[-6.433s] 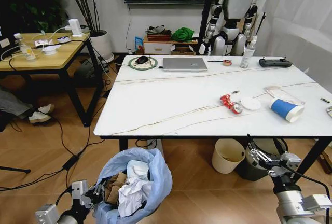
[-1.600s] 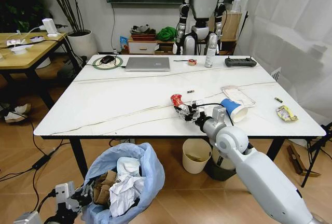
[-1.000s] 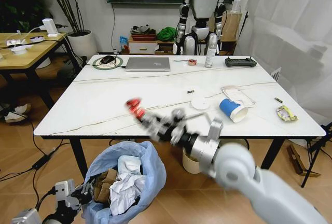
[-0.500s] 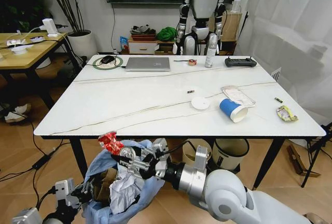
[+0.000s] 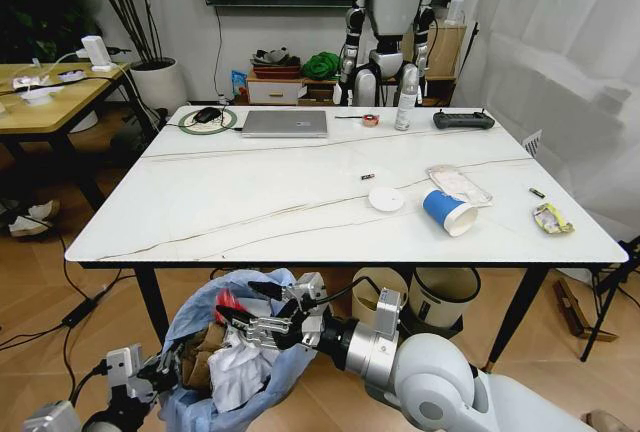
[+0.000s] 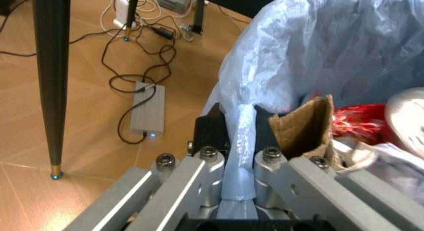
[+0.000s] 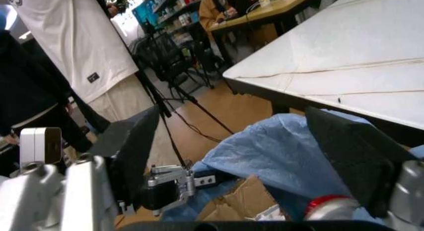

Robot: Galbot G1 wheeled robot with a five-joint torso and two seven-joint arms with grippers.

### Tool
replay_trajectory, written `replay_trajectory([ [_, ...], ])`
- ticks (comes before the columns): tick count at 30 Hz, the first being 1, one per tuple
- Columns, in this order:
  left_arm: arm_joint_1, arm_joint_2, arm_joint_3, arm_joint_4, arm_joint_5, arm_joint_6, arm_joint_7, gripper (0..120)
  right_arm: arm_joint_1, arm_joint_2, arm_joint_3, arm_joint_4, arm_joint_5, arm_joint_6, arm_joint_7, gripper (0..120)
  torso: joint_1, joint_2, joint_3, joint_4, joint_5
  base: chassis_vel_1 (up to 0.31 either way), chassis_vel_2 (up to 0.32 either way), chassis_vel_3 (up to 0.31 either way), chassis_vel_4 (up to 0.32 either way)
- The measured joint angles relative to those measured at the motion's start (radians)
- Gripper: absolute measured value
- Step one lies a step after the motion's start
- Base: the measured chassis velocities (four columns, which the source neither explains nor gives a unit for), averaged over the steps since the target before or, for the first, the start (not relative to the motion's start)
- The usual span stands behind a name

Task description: Pick up the trash bin and place the trash from the table into it.

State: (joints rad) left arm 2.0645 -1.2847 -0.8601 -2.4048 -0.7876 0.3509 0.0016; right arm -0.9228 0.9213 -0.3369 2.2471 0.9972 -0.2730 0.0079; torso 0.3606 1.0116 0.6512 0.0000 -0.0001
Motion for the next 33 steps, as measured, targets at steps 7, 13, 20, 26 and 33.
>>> replay_trajectory([
  [7, -0.003, 0.005, 0.005, 0.016, -0.005, 0.002, -0.006, 0, 0.008, 0.018, 0.069, -0.004, 0.0, -0.004, 0.018, 100, 0.0, 0.0, 0.0, 0.0, 0.0, 0.0, 0.0, 0.0, 0.0],
  [13, -0.006, 0.005, 0.016, 0.029, -0.005, 0.003, -0.017, 0, 0.008, 0.036, 0.181, -0.034, -0.018, -0.03, 0.074, 100, 0.0, 0.0, 0.0, 0.0, 0.0, 0.0, 0.0, 0.0, 0.0],
  [20, -0.017, 0.009, 0.022, 0.032, -0.006, 0.003, -0.019, 0, 0.009, 0.061, 0.381, -0.186, -0.107, -0.077, 0.181, 100, 0.0, 0.0, 0.0, -0.0001, 0.0003, 0.0, 0.0, 0.0, 0.0],
  [26, -0.027, 0.011, 0.025, 0.031, -0.006, 0.003, -0.017, 0, 0.051, 0.055, 0.441, -0.258, -0.214, -0.179, 0.13, 100, 0.0, 0.0, 0.0, -0.0001, 0.0003, 0.0, 0.0, 0.0, 0.0],
  [33, -0.031, 0.006, 0.028, 0.032, -0.003, 0.001, -0.014, 0, 0.164, 0.064, 0.439, -0.371, -0.311, -0.295, 0.048, 100, 0.0, 0.0, 0.0, -0.0001, 0.0001, 0.0, 0.0, 0.0, 0.0],
])
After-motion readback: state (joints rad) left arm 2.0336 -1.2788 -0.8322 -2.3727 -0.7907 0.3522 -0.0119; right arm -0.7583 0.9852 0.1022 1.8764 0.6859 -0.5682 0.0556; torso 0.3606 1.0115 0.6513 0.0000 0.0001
